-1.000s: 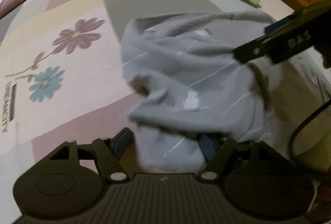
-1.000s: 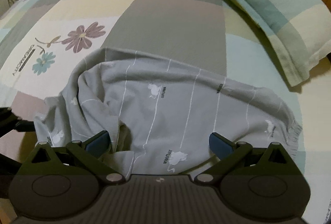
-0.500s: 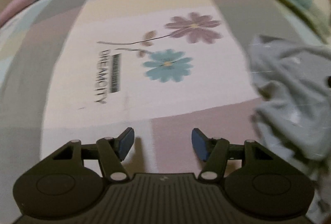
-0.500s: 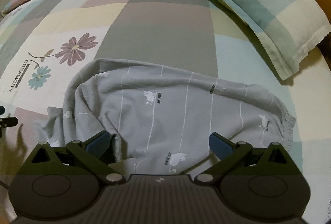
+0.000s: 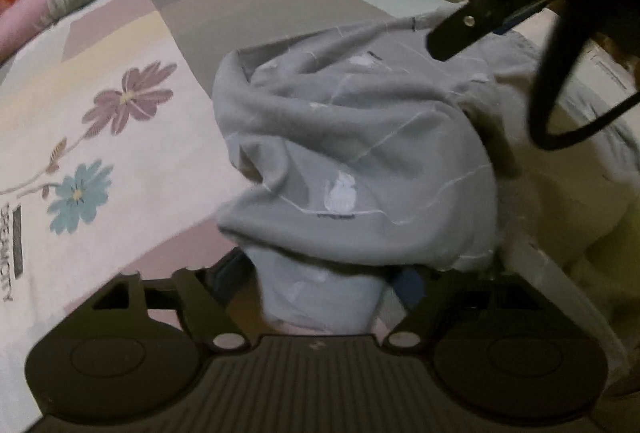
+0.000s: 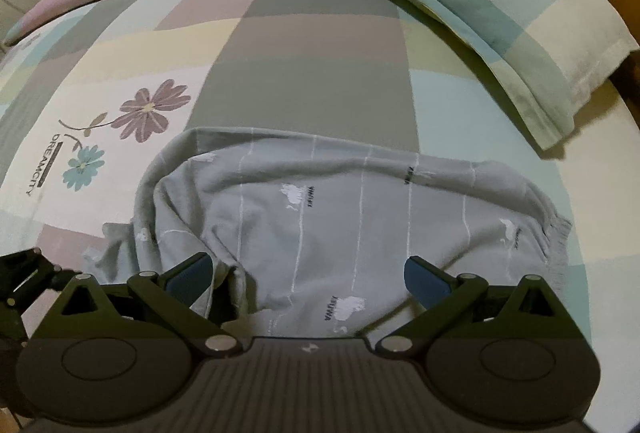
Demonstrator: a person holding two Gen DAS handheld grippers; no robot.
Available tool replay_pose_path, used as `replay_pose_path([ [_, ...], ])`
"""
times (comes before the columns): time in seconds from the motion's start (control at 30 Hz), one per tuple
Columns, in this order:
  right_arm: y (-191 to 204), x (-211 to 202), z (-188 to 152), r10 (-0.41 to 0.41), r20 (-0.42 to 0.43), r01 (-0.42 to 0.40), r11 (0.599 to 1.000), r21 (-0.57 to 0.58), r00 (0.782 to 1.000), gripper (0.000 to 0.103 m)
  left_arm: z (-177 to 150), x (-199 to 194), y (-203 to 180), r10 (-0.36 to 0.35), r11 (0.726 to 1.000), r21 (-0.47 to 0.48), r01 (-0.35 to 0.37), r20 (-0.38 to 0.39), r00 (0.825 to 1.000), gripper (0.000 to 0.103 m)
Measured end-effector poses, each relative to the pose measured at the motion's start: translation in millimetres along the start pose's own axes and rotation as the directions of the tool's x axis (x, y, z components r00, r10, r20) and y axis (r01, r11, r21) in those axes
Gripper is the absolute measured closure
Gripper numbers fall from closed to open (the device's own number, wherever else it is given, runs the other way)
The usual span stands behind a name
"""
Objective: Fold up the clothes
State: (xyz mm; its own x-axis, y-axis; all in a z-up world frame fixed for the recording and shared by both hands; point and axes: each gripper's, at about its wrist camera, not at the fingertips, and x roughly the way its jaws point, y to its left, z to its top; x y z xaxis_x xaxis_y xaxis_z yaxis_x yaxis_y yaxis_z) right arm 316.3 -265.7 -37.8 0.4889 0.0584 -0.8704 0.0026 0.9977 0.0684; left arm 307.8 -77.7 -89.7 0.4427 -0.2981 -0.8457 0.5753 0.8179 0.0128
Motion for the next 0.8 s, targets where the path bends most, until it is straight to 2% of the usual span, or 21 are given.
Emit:
replay_pose_path([
  [0.13, -6, 0, -3, -0.009, -0.003, 0.009, 1.000, 0.027, 1.000, 0.000, -5, -9, 28, 0.082, 0.994, -0.077, -0.083, -0.018, 0.996, 0.024],
  [0.3, -14, 1, -6, -0.017, -0.009, 0.017, 0.998, 0.059, 1.000, 0.000, -17, -18, 93, 0.217, 0.939, -0.252, -0.233, -0.091, 0.972, 0.026],
  [0.4, -14, 3, -6, -0.011, -0.018, 0.012, 0.997, 0.071, 1.000, 0.000, -17, -18, 120, 0.239, 0.919, -0.292, -0.264, -0.119, 0.964, 0.029],
  [0.47, -12, 5, -6, -0.006, -0.024, 0.007, 0.997, 0.073, 1.000, 0.000, -18, -23, 123, 0.211, 0.918, -0.319, -0.236, -0.112, 0.971, 0.029],
  [0.53, -8, 6, -5, 0.002, -0.025, 0.000, 0.998, 0.064, 1.000, 0.000, -19, -29, 120, 0.145, 0.913, -0.371, -0.169, -0.093, 0.985, 0.031],
  [0.63, -3, 7, -1, 0.009, -0.023, -0.008, 0.999, 0.051, 1.000, 0.000, -21, -33, 110, 0.037, 0.893, -0.447, -0.059, -0.059, 0.998, 0.044],
  [0.7, 1, 8, 2, 0.014, -0.022, -0.013, 0.999, 0.045, 1.000, 0.000, -22, -27, 99, -0.018, 0.875, -0.484, -0.006, -0.045, 0.999, 0.053],
  [0.8, 4, 10, 4, 0.020, -0.023, -0.019, 0.999, 0.044, 1.000, 0.000, -17, -18, 88, -0.027, 0.859, -0.512, 0.021, -0.004, 1.000, 0.053],
])
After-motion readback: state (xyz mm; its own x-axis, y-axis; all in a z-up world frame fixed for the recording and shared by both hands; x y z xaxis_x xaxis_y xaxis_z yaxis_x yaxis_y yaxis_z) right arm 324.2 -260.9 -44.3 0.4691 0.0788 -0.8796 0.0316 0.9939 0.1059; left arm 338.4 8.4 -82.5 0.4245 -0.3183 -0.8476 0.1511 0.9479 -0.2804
